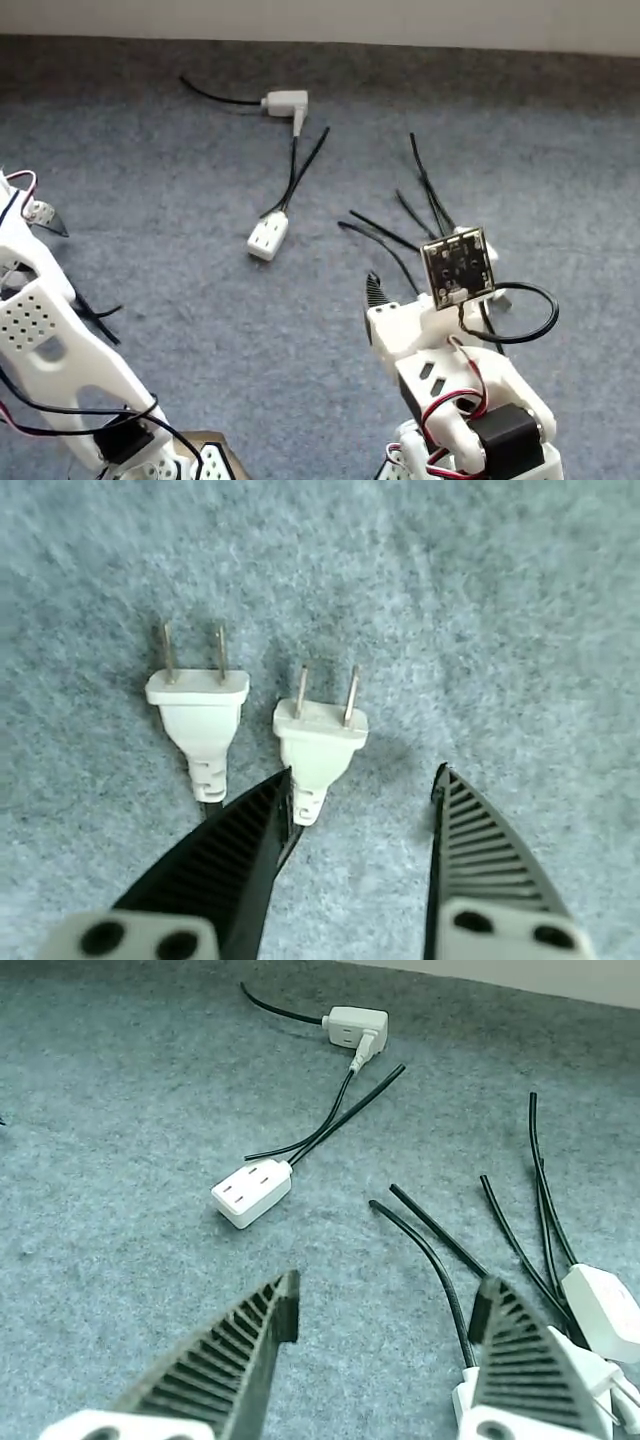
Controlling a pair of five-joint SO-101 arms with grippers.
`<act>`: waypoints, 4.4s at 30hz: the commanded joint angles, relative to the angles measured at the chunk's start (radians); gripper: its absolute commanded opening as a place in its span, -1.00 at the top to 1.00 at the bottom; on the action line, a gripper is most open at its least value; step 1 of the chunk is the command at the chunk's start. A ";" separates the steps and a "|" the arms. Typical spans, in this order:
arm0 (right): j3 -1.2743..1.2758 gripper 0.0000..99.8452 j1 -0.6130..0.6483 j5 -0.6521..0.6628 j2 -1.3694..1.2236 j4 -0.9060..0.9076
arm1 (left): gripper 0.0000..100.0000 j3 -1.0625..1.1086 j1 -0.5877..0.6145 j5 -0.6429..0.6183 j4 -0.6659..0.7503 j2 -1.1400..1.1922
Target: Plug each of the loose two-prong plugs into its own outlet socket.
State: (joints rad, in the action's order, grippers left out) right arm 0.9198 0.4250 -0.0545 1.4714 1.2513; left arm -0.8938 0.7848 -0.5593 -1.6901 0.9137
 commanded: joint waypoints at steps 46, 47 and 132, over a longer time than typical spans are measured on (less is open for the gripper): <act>-0.002 0.45 -0.015 0.011 0.004 -0.001 | 0.54 -0.036 -0.148 0.055 0.057 -0.071; -0.002 0.45 -0.015 0.011 0.004 -0.001 | 0.54 -0.036 -0.145 0.055 0.055 -0.071; -0.001 0.45 -0.013 0.012 0.004 -0.001 | 0.95 -0.130 -0.061 0.717 0.058 0.136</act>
State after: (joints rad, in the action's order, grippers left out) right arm 0.9229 0.4219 -0.0545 1.4714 1.2528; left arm -1.0196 0.7234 0.1557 -1.6747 1.0549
